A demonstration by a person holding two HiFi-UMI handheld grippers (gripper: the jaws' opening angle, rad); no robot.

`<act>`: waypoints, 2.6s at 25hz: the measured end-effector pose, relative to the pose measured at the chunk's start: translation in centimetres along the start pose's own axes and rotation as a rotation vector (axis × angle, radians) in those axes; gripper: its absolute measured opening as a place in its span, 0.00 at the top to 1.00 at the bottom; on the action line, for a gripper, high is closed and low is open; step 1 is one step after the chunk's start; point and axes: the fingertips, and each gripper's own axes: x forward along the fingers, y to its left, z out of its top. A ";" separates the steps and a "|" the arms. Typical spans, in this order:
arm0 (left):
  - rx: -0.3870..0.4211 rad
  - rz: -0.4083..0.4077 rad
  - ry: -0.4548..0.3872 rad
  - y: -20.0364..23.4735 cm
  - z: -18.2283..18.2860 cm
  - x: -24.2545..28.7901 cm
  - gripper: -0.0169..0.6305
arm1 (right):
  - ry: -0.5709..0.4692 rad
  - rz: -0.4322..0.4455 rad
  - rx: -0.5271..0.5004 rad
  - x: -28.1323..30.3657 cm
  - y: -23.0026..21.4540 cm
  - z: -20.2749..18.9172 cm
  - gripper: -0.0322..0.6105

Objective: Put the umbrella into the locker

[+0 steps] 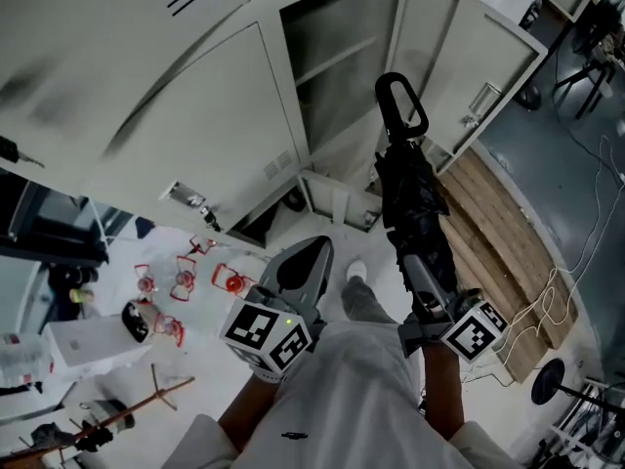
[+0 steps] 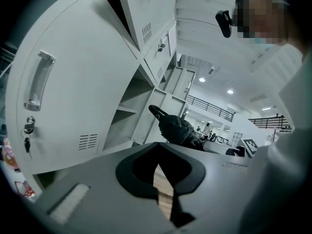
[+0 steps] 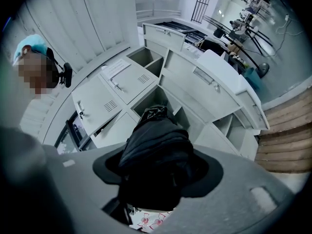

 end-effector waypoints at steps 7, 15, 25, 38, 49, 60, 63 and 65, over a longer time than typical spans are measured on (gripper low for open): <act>0.014 0.016 -0.018 0.7 2.3 4.3 0.95 | 0.024 0.036 -0.026 3.7 -1.7 3.2 0.51; 0.042 0.051 -0.051 1.6 4.5 9.7 0.95 | 0.056 0.116 -0.050 7.9 -4.1 6.8 0.51; 0.034 0.105 -0.071 3.0 5.7 12.3 0.95 | 0.097 0.170 -0.055 11.9 -5.1 8.6 0.51; 0.043 0.112 -0.080 3.6 6.3 13.3 0.95 | 0.101 0.163 -0.080 13.7 -5.2 9.3 0.51; 0.084 0.123 -0.090 4.2 7.0 13.9 0.95 | 0.095 0.179 -0.144 17.1 -3.7 10.5 0.51; 0.085 0.144 -0.117 5.0 7.8 13.3 0.95 | 0.093 0.182 -0.229 20.8 -2.9 11.6 0.51; 0.082 0.144 -0.119 4.9 7.8 13.1 0.95 | 0.093 0.179 -0.243 21.8 -2.6 11.8 0.51; 0.081 0.144 -0.122 5.0 7.8 13.0 0.95 | 0.097 0.175 -0.248 22.6 -2.4 11.9 0.51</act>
